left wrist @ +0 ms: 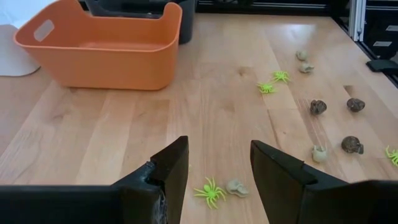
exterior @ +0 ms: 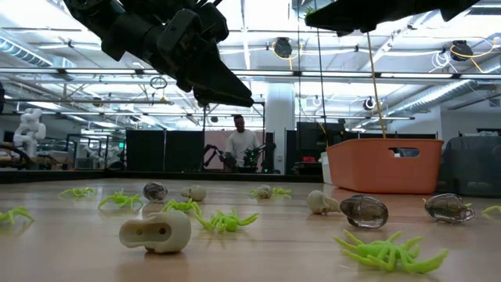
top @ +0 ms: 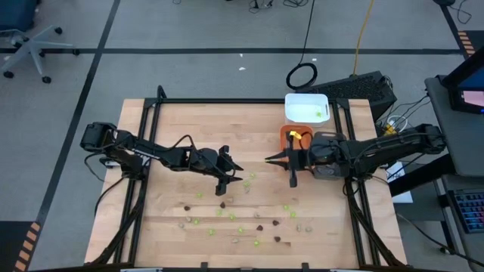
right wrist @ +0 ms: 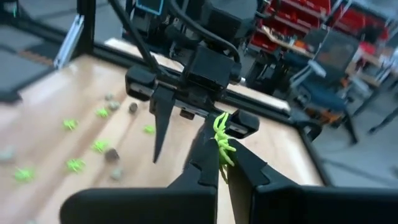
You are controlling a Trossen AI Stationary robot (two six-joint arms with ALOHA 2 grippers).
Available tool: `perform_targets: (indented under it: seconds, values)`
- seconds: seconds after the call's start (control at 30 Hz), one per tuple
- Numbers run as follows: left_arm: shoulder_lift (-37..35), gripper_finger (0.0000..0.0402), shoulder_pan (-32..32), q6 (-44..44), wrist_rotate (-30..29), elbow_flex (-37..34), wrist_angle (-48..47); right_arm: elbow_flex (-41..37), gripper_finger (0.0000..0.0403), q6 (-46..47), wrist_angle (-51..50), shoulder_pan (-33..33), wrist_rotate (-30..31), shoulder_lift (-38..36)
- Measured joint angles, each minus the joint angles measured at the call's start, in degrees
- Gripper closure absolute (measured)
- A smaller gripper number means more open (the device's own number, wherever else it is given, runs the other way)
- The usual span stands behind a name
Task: Sort Halloween decoration
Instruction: Put the green spider toy into the white bin
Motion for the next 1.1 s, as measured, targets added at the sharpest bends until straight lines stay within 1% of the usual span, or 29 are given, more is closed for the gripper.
perform_targets:
  seconds: [0.37, 0.5, 0.67, 0.8, 0.93, 1.1]
  values:
    - [0.0, 0.0229, 0.0, 0.2, -0.4, 0.0, 0.0, 0.0, 0.0399, 21.6, 0.0, 0.0, -0.1, 0.0]
    - [0.0, 0.0229, 0.0, 0.4, -0.4, 0.0, 0.0, 0.0, 0.0396, 26.1, 0.0, 0.0, -0.1, 0.0]
    - [0.0, 0.0229, 0.0, 0.5, -1.1, 0.0, 0.0, 0.0, 0.0395, 25.6, 0.0, -0.1, 0.2, 0.0]
    - [0.0, 0.0229, 0.0, 0.6, -2.8, 0.0, 0.0, 0.0, 0.0395, 22.1, -1.7, -2.3, 5.0, -0.7]
    - [0.3, 0.0229, 0.0, 1.7, -5.6, 0.0, 0.0, 0.0, 0.0400, 17.4, -6.5, -8.7, 8.0, -2.6]
    - [0.7, 0.0229, 0.0, 1.7, -8.6, 0.0, 0.1, 0.0, 0.0401, 12.1, -13.2, -20.9, 9.3, -3.4]
